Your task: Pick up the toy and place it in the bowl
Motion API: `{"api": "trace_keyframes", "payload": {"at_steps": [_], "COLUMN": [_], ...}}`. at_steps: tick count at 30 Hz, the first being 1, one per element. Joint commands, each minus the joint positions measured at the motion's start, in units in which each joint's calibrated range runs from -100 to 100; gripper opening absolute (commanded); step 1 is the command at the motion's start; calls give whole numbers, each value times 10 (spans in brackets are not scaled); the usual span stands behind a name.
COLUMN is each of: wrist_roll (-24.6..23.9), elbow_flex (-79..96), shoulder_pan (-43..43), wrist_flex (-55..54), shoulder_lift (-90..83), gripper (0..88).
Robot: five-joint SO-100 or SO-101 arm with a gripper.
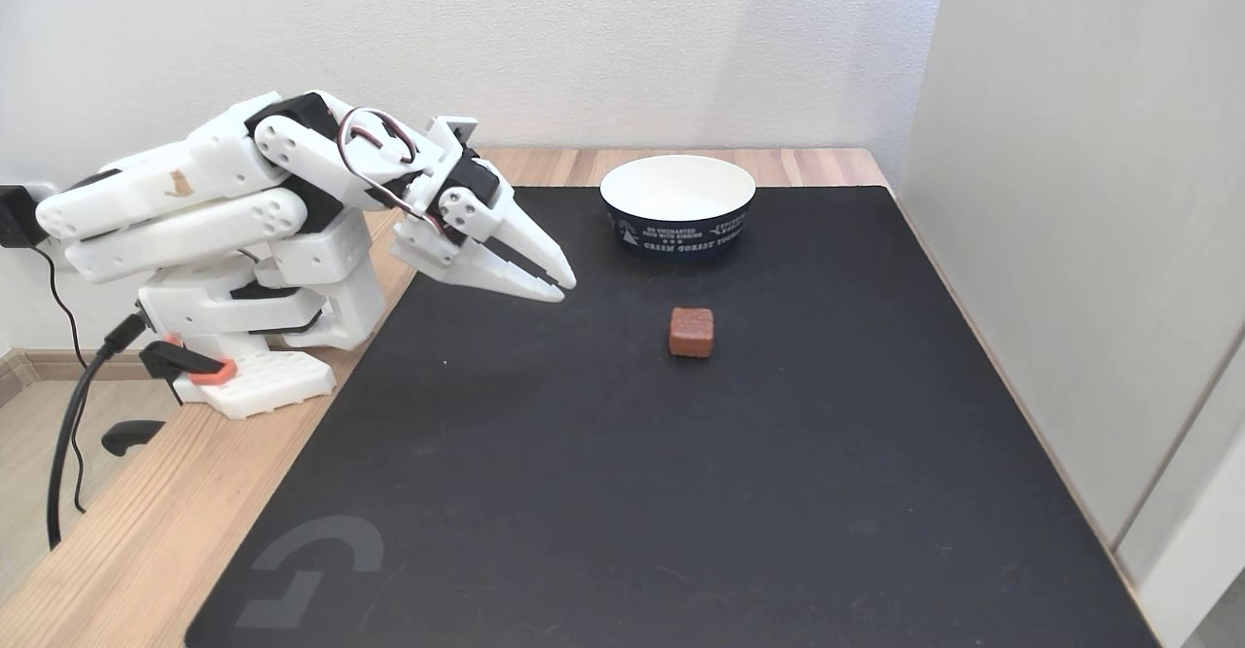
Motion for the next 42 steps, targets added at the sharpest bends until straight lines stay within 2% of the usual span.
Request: {"api": "trace_keyframes", "payload": {"at_steps": [1,35,36,41,42], "wrist_roll": [-3,-3,-3,-3,-3], "elbow_flex": [7,7,7,7,7], "shoulder_pan": [5,5,5,2,2], "wrist_flex": [3,3,3,3,3], "shoulder_lift": [-7,-7,-7,-7,-7], "gripper": [23,24,28,179,185]}}
